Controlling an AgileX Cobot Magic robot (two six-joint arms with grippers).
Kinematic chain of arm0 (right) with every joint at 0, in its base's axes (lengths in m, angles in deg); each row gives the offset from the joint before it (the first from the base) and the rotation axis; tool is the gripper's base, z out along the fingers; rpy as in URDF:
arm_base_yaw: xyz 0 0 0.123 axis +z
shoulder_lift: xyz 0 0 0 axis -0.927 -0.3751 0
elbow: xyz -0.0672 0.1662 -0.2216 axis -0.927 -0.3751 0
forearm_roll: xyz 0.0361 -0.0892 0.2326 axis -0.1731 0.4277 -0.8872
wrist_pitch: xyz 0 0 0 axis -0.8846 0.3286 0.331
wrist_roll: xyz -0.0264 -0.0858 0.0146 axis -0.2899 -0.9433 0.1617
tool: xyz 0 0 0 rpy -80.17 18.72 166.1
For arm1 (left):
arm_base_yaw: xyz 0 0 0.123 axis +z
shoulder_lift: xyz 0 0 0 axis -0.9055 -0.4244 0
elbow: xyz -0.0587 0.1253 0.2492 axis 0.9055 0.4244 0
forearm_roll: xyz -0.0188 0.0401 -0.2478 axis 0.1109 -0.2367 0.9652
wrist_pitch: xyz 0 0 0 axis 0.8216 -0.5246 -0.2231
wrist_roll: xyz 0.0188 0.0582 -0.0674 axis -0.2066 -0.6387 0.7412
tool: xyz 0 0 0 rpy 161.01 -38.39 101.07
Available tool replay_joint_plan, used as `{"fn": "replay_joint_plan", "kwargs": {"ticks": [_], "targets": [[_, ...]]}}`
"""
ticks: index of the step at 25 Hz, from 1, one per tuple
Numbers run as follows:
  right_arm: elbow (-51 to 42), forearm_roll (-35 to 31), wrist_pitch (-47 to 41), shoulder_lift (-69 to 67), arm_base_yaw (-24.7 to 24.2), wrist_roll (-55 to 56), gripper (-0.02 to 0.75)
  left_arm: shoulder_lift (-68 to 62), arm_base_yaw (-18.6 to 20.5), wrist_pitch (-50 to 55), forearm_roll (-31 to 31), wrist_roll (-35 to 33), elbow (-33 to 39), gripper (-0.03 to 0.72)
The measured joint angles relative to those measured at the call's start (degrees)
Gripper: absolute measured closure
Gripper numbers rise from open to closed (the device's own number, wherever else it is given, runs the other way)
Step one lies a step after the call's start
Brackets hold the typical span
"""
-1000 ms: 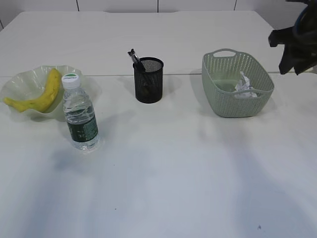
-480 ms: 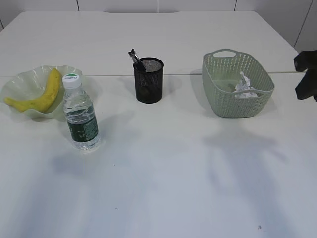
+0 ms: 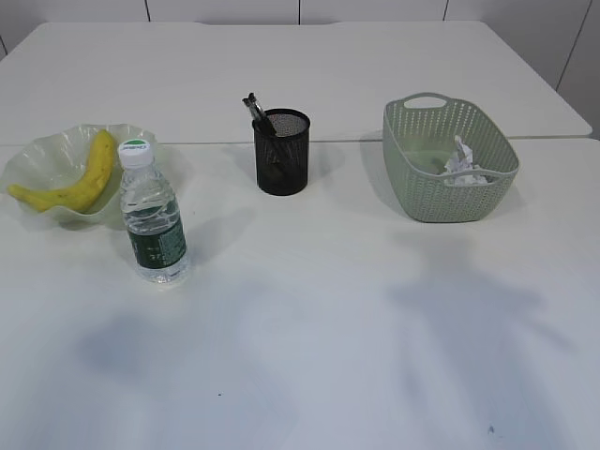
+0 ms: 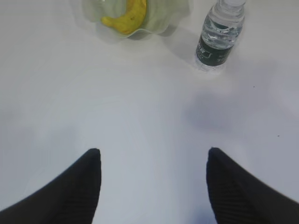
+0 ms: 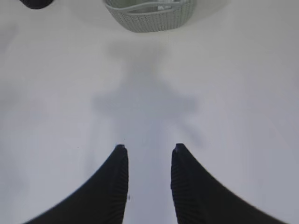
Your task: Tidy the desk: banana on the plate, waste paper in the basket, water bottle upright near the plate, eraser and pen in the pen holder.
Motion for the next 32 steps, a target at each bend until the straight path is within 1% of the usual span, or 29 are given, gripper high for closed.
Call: {"fn": "replay_joint_plan", "kwargs": {"ticks": [3,9,12,21,26,32], "targets": [[0.0,1.4,-2.9,5.5,0.0,1.1,0.500,3.9,0.0,1.7,0.0,0.0,1.1,0.193],[0.0,6.3,-11.0,16.4,0.0,3.5,0.500,12.6,0.0,4.7,-0.1,0.0,4.9,0.193],[0.0,7.2,-12.3,22.4,0.0,3.8,0.500,17.5,0.0,6.2,-0.1,0.0,6.4,0.193],[-0.1,7.6,-13.3,39.1,0.0,4.0,0.500,30.3,0.0,8.5,-0.1,0.0,7.2,0.193],[-3.0,7.5,-13.6,47.2,0.0,4.0,0.500,35.3,0.0,8.5,-0.1,0.0,7.2,0.193],[-9.8,2.8,-13.7,56.3,0.0,4.0,0.500,41.0,0.0,8.5,-0.1,0.0,8.2,0.193]]}}
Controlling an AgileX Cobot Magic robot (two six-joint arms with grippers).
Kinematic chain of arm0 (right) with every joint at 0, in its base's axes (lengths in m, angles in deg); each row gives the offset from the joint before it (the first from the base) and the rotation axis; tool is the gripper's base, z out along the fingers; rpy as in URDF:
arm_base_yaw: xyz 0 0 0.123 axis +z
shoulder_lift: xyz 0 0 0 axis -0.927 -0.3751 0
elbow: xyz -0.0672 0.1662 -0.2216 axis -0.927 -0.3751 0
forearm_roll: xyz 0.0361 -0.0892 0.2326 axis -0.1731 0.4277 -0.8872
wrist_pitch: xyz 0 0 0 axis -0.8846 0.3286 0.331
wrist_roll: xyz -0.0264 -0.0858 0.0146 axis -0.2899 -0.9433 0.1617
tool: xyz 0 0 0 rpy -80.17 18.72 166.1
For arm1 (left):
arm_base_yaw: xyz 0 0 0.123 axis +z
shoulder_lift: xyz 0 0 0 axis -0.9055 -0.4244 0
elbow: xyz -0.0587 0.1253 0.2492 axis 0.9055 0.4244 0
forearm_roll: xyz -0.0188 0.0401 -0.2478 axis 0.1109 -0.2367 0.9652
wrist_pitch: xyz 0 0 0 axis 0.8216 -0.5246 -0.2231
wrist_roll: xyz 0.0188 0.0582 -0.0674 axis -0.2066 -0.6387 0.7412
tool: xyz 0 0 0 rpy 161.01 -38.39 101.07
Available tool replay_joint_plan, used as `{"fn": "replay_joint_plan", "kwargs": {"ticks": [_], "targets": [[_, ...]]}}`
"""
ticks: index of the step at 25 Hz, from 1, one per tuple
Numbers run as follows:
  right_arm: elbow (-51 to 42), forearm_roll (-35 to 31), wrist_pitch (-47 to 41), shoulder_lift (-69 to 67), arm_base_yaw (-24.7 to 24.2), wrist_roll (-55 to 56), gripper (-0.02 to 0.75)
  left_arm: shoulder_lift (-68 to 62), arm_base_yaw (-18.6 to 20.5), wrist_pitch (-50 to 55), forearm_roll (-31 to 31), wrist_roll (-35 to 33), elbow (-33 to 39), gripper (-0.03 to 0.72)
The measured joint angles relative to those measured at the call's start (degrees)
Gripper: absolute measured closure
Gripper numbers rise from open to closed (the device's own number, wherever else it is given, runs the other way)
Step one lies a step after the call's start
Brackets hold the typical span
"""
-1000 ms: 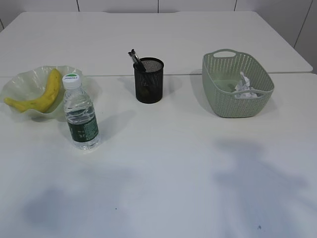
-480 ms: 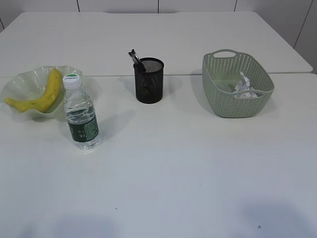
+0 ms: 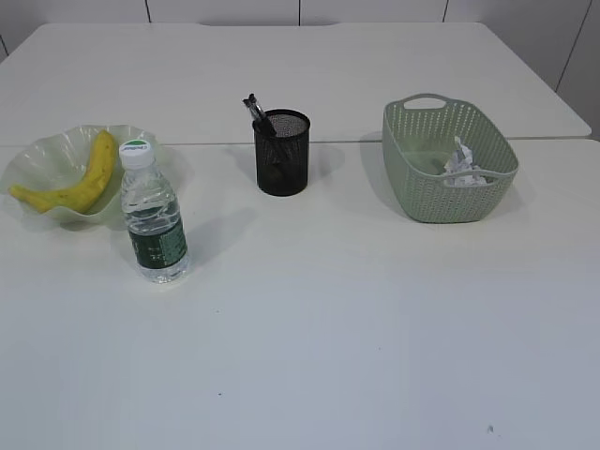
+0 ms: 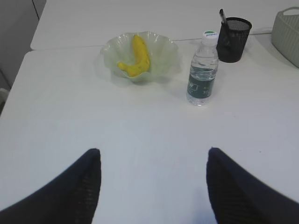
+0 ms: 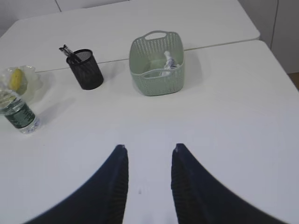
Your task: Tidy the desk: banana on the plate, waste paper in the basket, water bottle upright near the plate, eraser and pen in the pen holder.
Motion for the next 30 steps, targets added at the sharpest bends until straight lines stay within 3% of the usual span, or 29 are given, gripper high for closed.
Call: {"fn": "replay_joint_plan", "kwargs": {"ticks": [9,16,21,30], "targets": [[-10.1,-4.8,-0.2,6.8,0.0,0.0,0.500,1.4,-0.1,0.0,0.6,0.0,3.3,0.193],[-16.8,-3.7,-0.2,6.8,0.0,-2.2,0.464,1.4,-0.1,-0.6,0.9,-1.8,12.1,0.192],[-20.3,-1.5,2.4,6.8,0.0,-6.6,0.416,1.4,-0.1,-5.5,1.0,-1.8,13.7,0.157],[-23.7,-0.6,7.2,6.8,0.0,-11.1,0.405,1.4,-0.1,-8.6,2.4,-1.9,17.6,0.129]]}}
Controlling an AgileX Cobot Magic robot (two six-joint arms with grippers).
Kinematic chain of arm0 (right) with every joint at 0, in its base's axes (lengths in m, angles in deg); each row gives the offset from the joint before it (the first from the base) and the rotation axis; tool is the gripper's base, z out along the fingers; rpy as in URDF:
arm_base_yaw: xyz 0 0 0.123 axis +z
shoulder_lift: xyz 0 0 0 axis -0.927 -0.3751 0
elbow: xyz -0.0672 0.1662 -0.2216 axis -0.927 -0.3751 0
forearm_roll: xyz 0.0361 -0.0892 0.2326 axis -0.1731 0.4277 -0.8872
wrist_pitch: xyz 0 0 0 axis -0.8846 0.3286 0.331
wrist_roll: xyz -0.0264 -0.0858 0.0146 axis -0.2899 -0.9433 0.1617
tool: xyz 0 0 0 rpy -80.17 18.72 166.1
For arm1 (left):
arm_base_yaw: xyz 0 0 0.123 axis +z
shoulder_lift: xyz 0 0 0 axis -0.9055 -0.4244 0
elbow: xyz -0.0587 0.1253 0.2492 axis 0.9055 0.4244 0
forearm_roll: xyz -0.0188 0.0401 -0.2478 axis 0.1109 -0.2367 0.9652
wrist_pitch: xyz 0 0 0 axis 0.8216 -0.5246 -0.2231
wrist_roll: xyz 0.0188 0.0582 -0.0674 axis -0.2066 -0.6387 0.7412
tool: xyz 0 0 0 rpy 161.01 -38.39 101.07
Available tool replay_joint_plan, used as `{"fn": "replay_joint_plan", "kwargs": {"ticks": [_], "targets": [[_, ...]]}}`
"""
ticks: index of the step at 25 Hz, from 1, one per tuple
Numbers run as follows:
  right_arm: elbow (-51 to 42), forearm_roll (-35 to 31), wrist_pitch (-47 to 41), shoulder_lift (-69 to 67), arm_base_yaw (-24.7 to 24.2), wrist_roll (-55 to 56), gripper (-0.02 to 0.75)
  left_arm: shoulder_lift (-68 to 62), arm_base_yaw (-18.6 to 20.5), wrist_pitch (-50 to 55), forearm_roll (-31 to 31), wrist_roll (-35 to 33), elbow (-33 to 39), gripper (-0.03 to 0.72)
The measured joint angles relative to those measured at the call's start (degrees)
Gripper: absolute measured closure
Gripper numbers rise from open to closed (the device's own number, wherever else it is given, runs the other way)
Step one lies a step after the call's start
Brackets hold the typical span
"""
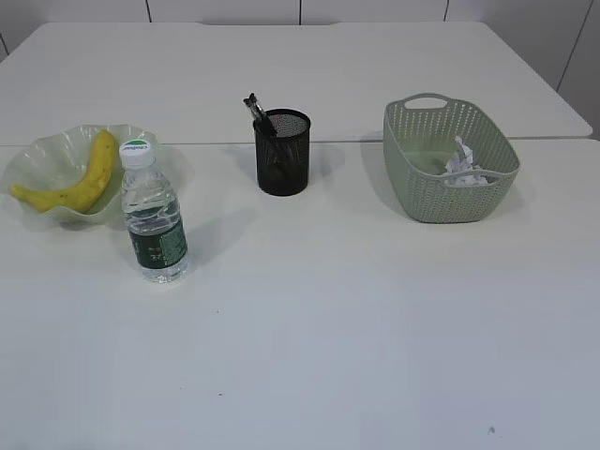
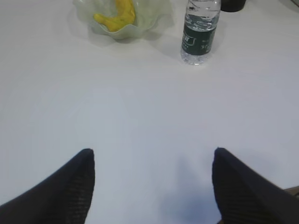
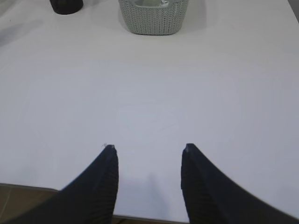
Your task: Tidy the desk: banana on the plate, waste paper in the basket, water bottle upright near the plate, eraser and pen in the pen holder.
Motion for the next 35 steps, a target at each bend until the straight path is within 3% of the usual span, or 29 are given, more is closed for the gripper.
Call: {"fn": "replay_joint_plan", "kwargs": {"ticks": [20,29,35], "targets": [[0.0,0.5,0.2,0.3,-0.6,-0.2,0.402,0.0,0.0,-0.4,1.3,0.0,0.3,0.129],[0.0,0.5,0.3,2.0,-4.1,-0.2,0.402,0.0,4.2,-0.4,1.3,0.0,0.3,0.129],[0.0,0.5,0.3,2.1,-4.9,-0.3,0.402,0.0,4.5,-0.4,1.4,0.0,0.3,0.129]]}}
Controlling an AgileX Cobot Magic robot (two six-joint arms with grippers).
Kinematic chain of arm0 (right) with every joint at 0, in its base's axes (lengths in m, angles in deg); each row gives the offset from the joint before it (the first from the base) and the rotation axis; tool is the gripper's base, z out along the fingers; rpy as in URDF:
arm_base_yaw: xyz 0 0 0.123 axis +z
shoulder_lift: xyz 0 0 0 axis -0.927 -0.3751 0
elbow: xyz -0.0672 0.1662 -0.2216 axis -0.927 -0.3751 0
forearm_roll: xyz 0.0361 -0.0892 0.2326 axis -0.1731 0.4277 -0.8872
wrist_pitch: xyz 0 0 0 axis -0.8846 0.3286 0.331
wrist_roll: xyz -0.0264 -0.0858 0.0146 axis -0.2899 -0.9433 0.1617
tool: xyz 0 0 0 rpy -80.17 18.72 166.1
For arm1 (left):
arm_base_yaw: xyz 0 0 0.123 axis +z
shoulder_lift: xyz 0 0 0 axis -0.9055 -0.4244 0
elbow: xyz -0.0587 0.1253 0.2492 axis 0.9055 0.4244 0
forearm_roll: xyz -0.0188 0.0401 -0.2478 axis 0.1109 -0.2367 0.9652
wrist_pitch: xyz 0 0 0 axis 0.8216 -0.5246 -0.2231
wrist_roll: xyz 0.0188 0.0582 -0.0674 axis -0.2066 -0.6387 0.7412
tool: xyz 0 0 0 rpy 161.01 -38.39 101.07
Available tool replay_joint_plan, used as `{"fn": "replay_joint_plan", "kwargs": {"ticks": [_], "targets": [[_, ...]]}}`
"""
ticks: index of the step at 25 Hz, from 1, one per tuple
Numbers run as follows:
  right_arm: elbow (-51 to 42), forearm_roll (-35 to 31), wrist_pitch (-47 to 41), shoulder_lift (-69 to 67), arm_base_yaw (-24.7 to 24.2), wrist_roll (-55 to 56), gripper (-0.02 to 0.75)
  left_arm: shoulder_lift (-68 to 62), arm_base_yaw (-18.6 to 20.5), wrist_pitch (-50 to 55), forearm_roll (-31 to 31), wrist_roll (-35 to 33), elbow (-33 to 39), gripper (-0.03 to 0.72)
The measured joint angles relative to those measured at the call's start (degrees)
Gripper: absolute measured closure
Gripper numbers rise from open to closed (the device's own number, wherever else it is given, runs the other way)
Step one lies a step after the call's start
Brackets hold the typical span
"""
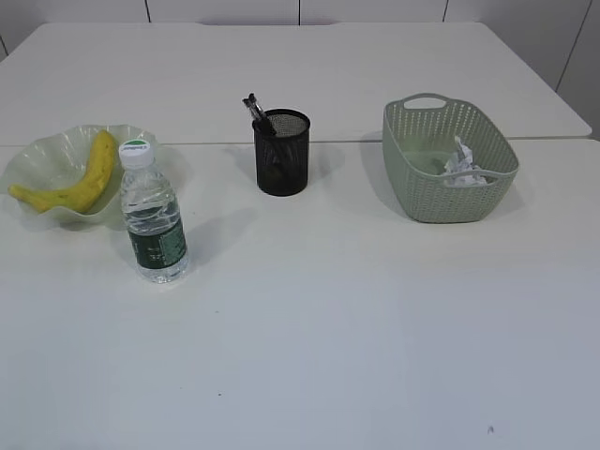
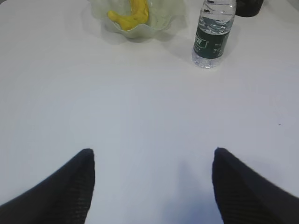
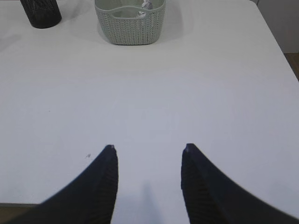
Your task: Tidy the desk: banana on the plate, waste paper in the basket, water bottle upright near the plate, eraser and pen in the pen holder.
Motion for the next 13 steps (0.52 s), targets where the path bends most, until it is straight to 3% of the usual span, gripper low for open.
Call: {"fn": "replay_joint_plan", "kwargs": {"ticks": [13], "targets": [[0.0,0.0,0.0,0.0,0.0,-0.1,0.402,0.0,0.0,0.0,0.1,0.0,0.0,0.129]]}}
